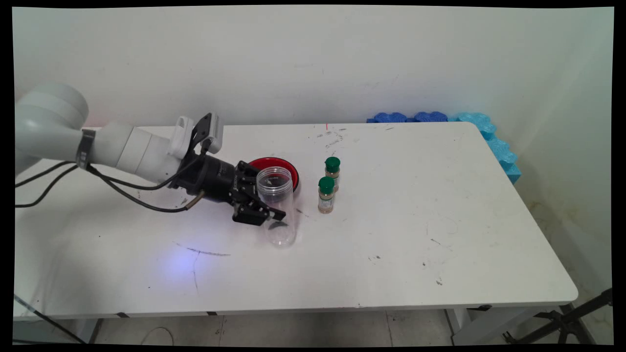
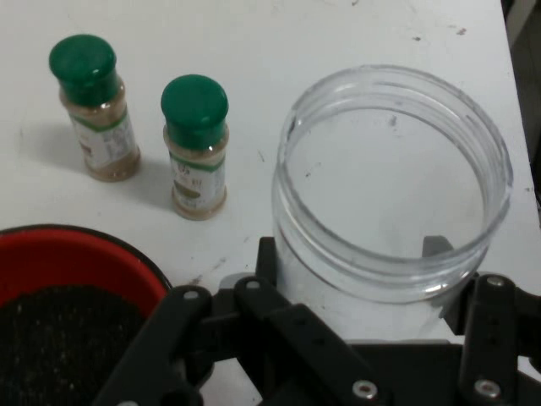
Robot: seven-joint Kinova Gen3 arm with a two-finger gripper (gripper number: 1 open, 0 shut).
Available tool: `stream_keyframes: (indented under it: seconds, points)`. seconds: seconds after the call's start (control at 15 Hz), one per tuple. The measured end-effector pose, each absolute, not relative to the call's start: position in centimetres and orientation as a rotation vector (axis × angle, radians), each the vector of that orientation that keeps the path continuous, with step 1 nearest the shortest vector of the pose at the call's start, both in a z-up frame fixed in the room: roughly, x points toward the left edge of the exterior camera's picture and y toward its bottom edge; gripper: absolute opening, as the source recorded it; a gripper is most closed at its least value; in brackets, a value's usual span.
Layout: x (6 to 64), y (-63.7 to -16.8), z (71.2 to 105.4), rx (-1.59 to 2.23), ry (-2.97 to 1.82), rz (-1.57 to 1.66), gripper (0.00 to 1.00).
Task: Place the picked object on the table
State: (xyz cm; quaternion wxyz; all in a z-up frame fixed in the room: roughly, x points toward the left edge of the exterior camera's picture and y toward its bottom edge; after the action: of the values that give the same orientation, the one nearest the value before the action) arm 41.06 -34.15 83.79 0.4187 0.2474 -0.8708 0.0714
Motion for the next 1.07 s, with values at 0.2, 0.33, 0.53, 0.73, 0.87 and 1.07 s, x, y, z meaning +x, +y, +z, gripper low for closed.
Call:
stream_keyframes:
  seconds: [0.2, 0.33, 0.53, 0.73, 0.87, 1.07]
  points:
    - [41.2, -33.7, 83.0, 0.649, -2.170, 0.178, 0.00]
    - [41.3, -33.5, 82.4, 0.669, -2.161, 0.177, 0.00]
    - [41.4, -33.2, 81.9, 0.694, -2.146, 0.175, 0.00]
    - [41.4, -32.9, 81.3, 0.714, -2.134, 0.174, 0.00]
    - [41.5, -32.8, 81.1, 0.722, -2.129, 0.173, 0.00]
    - [41.5, -32.5, 80.7, 0.729, -2.124, 0.172, 0.00]
